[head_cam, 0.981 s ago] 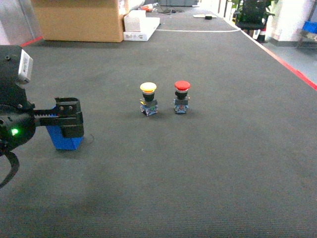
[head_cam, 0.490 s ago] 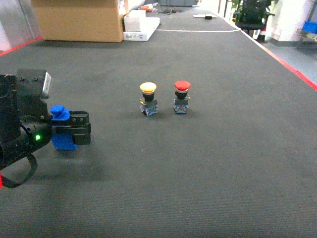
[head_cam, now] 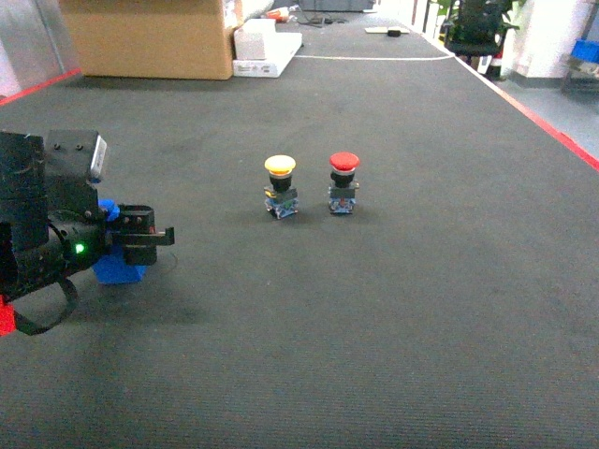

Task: Pick blue part to blue bin on bottom shelf

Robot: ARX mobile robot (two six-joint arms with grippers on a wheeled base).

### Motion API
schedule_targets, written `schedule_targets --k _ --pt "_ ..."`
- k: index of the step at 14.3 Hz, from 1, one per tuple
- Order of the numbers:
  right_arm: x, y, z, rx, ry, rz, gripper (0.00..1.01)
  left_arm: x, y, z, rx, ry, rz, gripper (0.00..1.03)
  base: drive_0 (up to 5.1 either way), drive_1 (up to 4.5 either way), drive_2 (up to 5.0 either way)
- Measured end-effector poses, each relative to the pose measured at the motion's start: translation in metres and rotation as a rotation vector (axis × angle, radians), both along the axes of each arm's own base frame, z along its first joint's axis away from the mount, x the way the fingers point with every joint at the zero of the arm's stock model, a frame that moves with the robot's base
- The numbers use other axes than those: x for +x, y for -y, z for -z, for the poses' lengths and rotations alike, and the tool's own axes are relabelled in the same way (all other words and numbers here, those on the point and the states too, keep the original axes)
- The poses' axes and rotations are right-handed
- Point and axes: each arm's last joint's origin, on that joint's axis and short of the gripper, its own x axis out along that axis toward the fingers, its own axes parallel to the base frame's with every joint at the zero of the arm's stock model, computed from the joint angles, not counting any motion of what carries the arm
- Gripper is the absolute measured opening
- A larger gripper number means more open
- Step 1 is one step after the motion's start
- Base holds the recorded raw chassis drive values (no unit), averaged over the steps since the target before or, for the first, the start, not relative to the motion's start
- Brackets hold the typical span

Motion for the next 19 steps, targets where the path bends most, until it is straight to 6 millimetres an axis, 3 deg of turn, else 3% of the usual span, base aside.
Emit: schedule_targets --k 1,5,7,9,10,13,14,17,19 --pt "0.0 0.0 0.0 0.0 0.0 0.0 0.98 0.0 -0.001 0.0 0.002 0.0 0.001 0.47 0.0 0.0 0.0" --pt "0.0 0.0 0.0 0.0 0.0 0.0 0.98 -0.003 -0.002 -0.001 0.018 0.011 0.006 0.44 0.0 0.0 0.0" --pt "0.0 0.0 0.0 0.0 0.0 0.0 0.98 -0.017 -0.006 -0.006 0.017 0.011 -0.011 0.44 0.0 0.0 0.0" --pt "0.0 0.0 0.0 0.0 0.0 0.0 0.98 -0.042 -0.011 -0.028 0.009 0.042 -0.029 0.44 0.0 0.0 0.0" --pt "0.0 0.0 0.0 0.0 0.0 0.0 0.98 -0.085 -0.018 -0.081 -0.001 0.113 -0.042 0.44 0.0 0.0 0.0" --pt "0.0 0.0 0.0 0.0 0.0 0.0 0.98 -0.135 -0.025 -0.155 -0.006 0.261 -0.048 0.44 0.0 0.0 0.0" --pt "0.0 0.0 0.0 0.0 0.0 0.0 0.98 -0.157 -0.029 -0.171 -0.019 0.295 -0.065 0.44 0.0 0.0 0.0" --pt "0.0 0.0 0.0 0.0 0.0 0.0 0.98 -0.218 -0.033 -0.179 -0.055 0.287 -0.121 0.44 0.0 0.0 0.0" --pt "0.0 0.0 0.0 0.0 0.0 0.0 0.98 -0.247 -0.035 -0.18 -0.072 0.292 -0.134 0.44 0.0 0.0 0.0"
